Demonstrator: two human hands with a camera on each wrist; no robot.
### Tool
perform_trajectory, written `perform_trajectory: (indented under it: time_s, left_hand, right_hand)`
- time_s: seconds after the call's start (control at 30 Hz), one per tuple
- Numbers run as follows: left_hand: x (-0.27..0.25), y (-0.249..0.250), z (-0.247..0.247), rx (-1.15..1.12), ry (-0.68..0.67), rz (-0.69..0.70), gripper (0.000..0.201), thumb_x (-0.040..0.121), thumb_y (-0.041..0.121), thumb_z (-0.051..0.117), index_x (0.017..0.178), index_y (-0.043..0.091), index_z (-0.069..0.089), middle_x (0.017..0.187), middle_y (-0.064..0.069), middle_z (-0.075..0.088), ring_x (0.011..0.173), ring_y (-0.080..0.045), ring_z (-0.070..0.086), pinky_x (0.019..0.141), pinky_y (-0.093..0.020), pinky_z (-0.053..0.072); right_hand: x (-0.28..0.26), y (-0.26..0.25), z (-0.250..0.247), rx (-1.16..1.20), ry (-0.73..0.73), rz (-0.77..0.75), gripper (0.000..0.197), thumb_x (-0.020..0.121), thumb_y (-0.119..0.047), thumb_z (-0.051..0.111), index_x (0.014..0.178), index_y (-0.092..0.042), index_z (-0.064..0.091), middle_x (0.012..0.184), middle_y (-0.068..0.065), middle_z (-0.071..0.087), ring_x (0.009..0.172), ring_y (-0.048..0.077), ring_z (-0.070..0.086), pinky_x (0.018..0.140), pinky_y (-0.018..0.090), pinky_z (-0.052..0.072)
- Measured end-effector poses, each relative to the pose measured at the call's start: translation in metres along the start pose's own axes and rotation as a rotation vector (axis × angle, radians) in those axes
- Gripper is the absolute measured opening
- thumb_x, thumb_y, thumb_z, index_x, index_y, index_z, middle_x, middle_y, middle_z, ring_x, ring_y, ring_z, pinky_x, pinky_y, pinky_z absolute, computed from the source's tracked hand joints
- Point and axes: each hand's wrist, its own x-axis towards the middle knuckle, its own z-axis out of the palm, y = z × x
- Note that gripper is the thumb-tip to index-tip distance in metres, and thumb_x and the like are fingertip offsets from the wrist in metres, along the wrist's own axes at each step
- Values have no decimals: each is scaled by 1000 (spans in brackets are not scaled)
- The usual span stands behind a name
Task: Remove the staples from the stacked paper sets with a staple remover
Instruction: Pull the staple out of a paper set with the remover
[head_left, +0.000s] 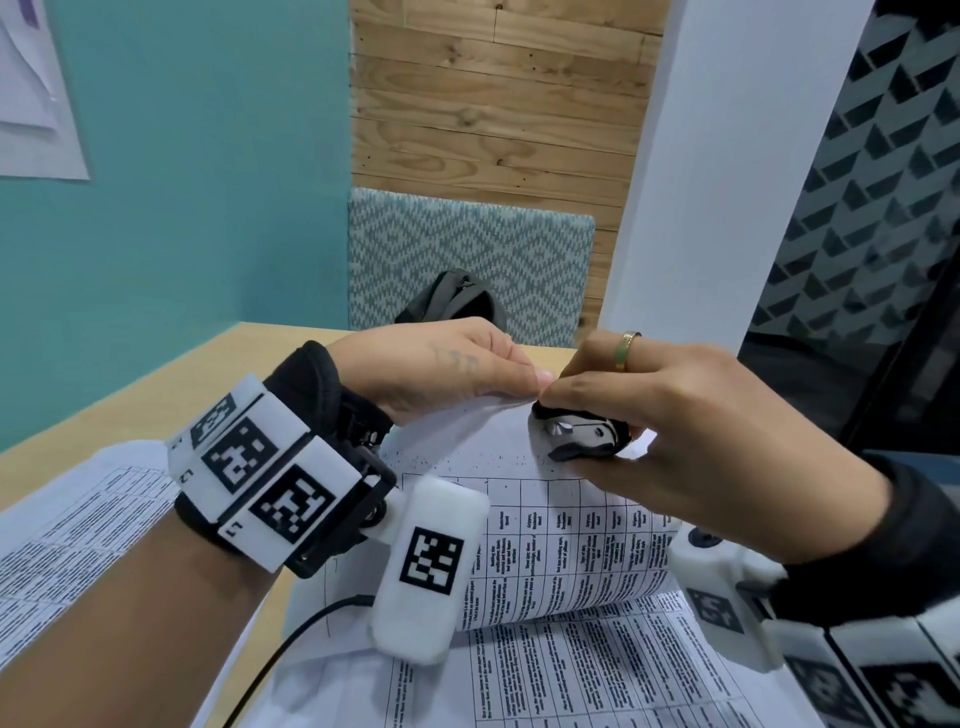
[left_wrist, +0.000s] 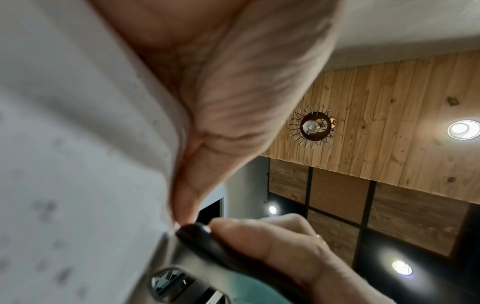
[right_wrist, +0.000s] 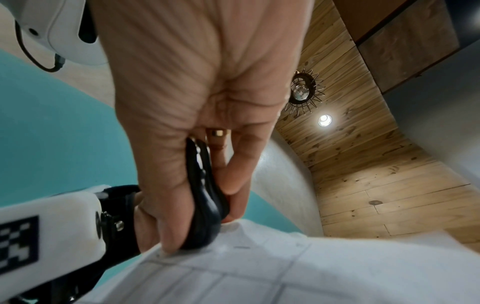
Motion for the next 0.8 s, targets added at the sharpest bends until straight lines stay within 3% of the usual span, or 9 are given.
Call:
perform_trajectory:
  time_s: [0.17,0.3,0.4,0.5,0.6,0.7,0.8]
  left_hand:
    - [-1,1,-1,-40,1,-25,29,78,28,54,79,0,60,81,-10,53,78,-13,48,78,-17,40]
    - [-1,0,3,-49,13,-64,25,91,18,51,72,2,56,64,0,49,52,0,46,54,-7,39]
    - [-2,0,3,-49,9,-53,25,87,19,49,73,0,56,66,-2,48,54,0,45,55,-8,39]
    - [-2,1,2,-78,-4,-55,24,91,12,48,88,-10,57,73,-10,50,55,-1,50,56,-8,42]
    - [-4,3,1,-132,-42,-50,15,87,10,52,85,-3,57,69,-4,56,53,-1,55,54,-10,45]
    - [-7,3,-2,-207,-74,-59,11,82,10,62,81,0,59,67,-3,62,53,-7,59,52,-15,49]
    - [-7,2,-3,-240,-78,-76,6,75,10,60,78,4,61,67,-5,64,54,-12,60,51,-18,50]
  right_hand:
    - [0,1,-1,-30,11,-3,29,63,-13,70,92,-8,70,77,8,62,53,30,56,43,37,49]
    - [0,1,3,-84,20,18,20,68,-21,66,84,-10,71,72,5,63,51,27,56,40,33,46]
    - [0,3,5,-55,45,21,20,71,-24,61,82,-10,71,70,4,63,51,27,56,40,33,47]
    - [-1,6,3,32,75,57,20,72,-27,65,82,-12,72,70,0,60,52,22,54,44,32,47]
    - [-3,8,2,158,117,101,21,67,-26,75,83,-13,73,68,-3,60,58,12,53,53,31,45]
    - [-3,9,0,226,150,121,24,64,-25,79,82,-11,74,69,-1,62,61,13,55,55,31,45]
    - [-3,10,-2,271,174,147,25,62,-25,80,81,-10,74,69,1,64,62,14,59,54,35,47]
